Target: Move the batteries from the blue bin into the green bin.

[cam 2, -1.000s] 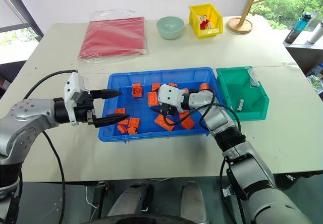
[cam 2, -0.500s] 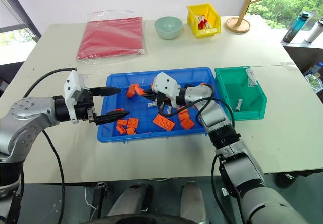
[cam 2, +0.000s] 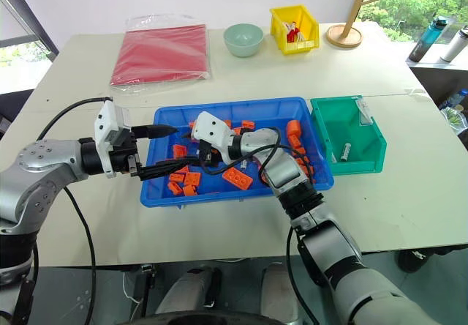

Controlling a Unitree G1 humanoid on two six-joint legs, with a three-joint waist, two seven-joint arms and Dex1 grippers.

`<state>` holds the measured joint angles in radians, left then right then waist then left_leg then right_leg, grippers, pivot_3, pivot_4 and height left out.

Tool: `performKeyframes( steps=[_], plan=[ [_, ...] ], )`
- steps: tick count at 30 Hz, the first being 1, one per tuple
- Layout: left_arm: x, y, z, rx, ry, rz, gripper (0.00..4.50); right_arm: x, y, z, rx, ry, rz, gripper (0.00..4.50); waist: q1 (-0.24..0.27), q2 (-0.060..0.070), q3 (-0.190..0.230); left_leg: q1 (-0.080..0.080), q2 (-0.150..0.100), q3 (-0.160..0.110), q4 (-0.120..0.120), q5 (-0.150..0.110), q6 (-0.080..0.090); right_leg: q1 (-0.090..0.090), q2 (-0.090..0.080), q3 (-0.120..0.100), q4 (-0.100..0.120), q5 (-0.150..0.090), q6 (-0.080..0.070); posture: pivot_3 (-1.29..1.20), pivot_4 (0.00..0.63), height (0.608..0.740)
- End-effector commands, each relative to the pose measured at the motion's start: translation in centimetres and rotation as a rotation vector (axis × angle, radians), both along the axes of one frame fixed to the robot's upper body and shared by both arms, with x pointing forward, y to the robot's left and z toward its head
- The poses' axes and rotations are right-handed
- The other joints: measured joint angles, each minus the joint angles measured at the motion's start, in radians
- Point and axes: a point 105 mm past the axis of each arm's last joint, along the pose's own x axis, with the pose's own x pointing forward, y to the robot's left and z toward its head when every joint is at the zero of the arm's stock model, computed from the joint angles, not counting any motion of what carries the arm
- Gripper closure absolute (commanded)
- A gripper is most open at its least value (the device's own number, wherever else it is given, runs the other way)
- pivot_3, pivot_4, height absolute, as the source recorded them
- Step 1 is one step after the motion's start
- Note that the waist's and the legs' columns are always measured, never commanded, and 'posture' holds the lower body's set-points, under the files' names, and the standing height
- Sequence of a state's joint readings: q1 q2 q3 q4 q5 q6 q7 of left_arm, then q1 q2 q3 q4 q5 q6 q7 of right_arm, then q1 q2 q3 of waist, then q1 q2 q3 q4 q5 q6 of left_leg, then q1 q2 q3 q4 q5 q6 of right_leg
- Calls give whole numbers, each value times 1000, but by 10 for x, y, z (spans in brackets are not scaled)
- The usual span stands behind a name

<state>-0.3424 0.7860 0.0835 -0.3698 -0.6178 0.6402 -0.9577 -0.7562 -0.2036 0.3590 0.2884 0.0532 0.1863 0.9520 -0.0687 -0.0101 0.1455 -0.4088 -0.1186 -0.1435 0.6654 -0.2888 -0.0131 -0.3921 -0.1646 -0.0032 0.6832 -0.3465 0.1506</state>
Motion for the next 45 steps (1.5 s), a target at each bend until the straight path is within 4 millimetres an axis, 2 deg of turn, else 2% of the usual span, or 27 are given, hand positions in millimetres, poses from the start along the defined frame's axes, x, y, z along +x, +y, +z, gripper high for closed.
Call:
performKeyframes(
  steps=[1, 5, 9, 14, 22, 27, 28, 29, 33, 37, 39, 41, 45],
  plan=[
    [0, 1, 8, 15, -49, -10, 0, 2, -18, 29, -15, -63, 18, 1388, 0, 0, 0, 0, 0, 0, 0, 0, 0, 0, 0, 0, 0, 0, 0, 0, 150, 717],
    [1, 0, 7, 15, -52, -17, 0, 3, -42, 23, -135, -25, 34, 1388, 0, 0, 0, 0, 0, 0, 0, 0, 0, 0, 0, 0, 0, 0, 0, 0, 150, 717],
    [3, -6, 8, 9, -63, -33, 0, 9, -59, 0, -283, 44, 24, 1388, 0, 0, 0, 0, 0, 1, 0, 0, 0, 0, 0, 0, 0, 0, 0, 0, 150, 717],
    [2, -9, 9, 7, -70, -41, 0, 22, -56, -4, -301, 73, -14, 1388, -1, 0, 0, 0, 0, 1, 0, 0, 0, 0, -1, 0, 0, 0, 0, 0, 150, 717],
    [-2, -9, 10, 6, -73, -37, 0, 30, -54, -19, -358, 108, -22, 1388, 1, 0, 0, 0, -1, 0, 0, 0, 0, 0, -1, 0, -1, 0, 0, 0, 150, 717],
    [-5, -9, 9, -8, -68, -33, 0, 29, -58, -23, -381, 112, -1, 3599, -2, 0, 0, 0, 0, 0, 0, 0, 0, 0, -1, 0, 0, 0, 0, 0, 150, 717],
    [-6, -9, 8, -16, -60, -35, 0, 28, -59, -20, -370, 110, -1, 4201, -2, 0, 0, 0, 0, 0, 0, 0, 0, 0, -1, 0, 0, 0, 0, 0, 150, 717],
    [-7, -10, 7, -27, -52, -39, 0, 27, -59, -17, -357, 105, -2, 4388, -1, 0, 0, 0, 0, 0, 0, 0, 0, 0, -1, 0, 0, 0, 0, 0, 150, 717],
    [-16, -11, -1, -40, -23, -69, 0, 19, -72, 16, -245, 90, -49, 4383, 3, 0, 0, -1, -1, 0, 0, 0, 0, 0, -1, 0, -1, 0, 0, 0, 150, 717],
    [-17, -12, -4, -40, -16, -84, 0, 9, -113, 59, -120, 81, -207, 4383, 15, 0, 0, -1, -1, 0, 1, 0, 0, 0, -1, 0, -1, 0, 0, 0, 150, 717],
    [-16, -14, -2, -51, -17, -98, 0, 4, -143, 77, -66, 92, -321, 4383, 24, 0, 0, -1, -1, 1, 1, 0, 0, 0, -2, 0, -1, 0, 0, 0, 150, 717],
    [-14, -17, -1, -62, -18, -118, 0, 1, -178, 87, -42, 102, -450, 4383, 32, 0, 0, -2, -2, 1, 1, 0, 0, 0, -2, 0, -1, 0, 0, 0, 150, 717],
    [-11, -22, 0, -72, -8, -163, 0, -3, -242, 89, -18, 118, -704, 4383, 43, 0, 0, -1, -2, 2, 1, 0, 0, 1, -3, 0, -2, 0, 0, 0, 150, 717]
  ],
)
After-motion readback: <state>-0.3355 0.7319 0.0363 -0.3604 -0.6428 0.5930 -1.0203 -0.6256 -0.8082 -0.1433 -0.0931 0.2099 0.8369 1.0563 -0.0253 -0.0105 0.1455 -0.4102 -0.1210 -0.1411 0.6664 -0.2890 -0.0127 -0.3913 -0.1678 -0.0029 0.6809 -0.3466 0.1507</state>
